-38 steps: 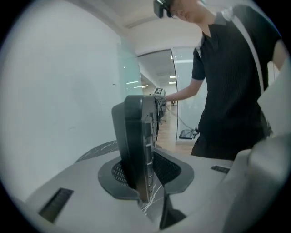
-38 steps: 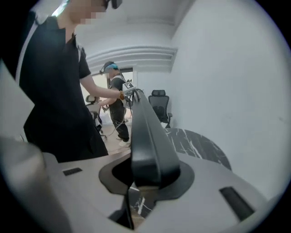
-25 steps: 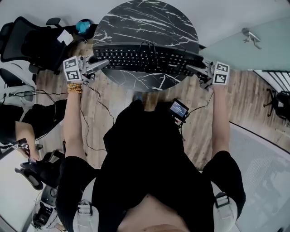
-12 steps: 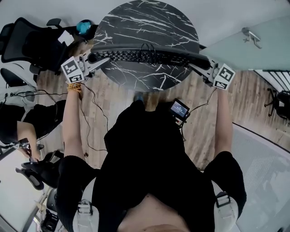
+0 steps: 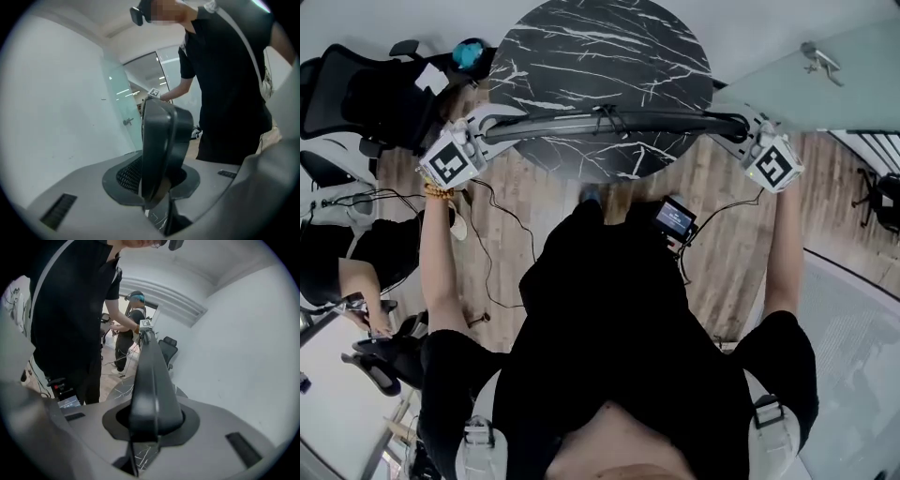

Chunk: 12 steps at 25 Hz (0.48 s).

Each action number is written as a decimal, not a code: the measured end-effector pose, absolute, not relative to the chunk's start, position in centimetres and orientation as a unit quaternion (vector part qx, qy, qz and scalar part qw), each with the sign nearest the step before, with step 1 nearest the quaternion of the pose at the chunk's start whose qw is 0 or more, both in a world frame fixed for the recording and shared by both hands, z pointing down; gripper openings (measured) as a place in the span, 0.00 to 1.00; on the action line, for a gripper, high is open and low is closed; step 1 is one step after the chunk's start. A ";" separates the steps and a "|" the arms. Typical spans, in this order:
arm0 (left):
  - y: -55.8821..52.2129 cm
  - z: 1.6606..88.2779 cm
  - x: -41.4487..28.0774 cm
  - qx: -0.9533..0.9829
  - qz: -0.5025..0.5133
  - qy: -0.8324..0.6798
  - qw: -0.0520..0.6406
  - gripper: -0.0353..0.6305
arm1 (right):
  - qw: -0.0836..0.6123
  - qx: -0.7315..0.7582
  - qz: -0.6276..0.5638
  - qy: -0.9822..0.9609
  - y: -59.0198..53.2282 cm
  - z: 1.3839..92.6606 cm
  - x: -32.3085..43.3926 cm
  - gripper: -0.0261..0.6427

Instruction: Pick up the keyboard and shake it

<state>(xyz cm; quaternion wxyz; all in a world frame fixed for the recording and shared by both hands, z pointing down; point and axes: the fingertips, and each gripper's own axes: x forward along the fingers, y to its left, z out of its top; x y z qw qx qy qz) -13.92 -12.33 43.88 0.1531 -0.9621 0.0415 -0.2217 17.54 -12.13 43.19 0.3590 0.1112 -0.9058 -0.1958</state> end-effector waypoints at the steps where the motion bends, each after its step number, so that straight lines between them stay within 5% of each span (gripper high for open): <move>1: -12.4 44.3 -13.8 -0.957 -0.233 0.045 0.164 0.20 | 0.370 0.115 -0.206 -0.898 -12.1 43.5 17.6 0.18; 6: -14.4 47.0 -14.1 -0.925 -0.296 0.087 0.222 0.20 | 0.380 0.153 -0.262 -0.874 -13.2 45.0 17.1 0.18; 12: -14.8 49.0 -14.7 -0.926 -0.303 0.103 0.203 0.20 | 0.377 0.157 -0.258 -0.876 -13.4 47.4 16.6 0.18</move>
